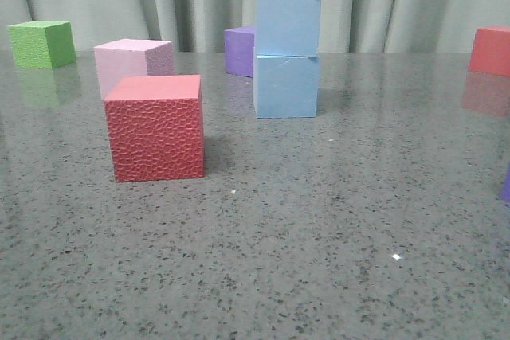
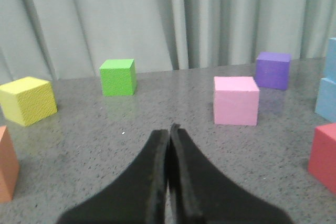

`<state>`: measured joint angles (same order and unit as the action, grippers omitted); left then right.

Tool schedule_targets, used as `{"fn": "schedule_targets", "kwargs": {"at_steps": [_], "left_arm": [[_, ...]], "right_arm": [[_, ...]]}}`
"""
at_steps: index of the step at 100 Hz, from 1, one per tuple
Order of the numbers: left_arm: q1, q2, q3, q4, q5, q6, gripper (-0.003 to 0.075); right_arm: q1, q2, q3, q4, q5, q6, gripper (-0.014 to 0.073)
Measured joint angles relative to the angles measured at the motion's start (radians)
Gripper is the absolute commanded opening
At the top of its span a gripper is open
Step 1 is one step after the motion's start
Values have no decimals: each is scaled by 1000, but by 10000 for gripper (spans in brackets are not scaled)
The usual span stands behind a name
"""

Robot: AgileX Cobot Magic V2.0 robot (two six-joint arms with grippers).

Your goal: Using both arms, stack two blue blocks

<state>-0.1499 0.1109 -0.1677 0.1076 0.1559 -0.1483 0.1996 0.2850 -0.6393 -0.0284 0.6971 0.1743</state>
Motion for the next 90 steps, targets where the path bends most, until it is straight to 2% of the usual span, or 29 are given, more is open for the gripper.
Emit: {"fn": "schedule_targets", "kwargs": {"at_steps": [22, 39, 55, 90], "left_arm": [[108, -84, 99, -11, -17, 2, -19], [154, -115, 158, -21, -34, 2, -19], [163, -115, 171, -38, -74, 2, -19], [163, -115, 171, -41, -73, 2, -19]], "right_arm": [[0, 0, 0, 0, 0, 0, -69], [0, 0, 0, 0, 0, 0, -69], [0, 0, 0, 0, 0, 0, -69], [0, 0, 0, 0, 0, 0, -69]]}}
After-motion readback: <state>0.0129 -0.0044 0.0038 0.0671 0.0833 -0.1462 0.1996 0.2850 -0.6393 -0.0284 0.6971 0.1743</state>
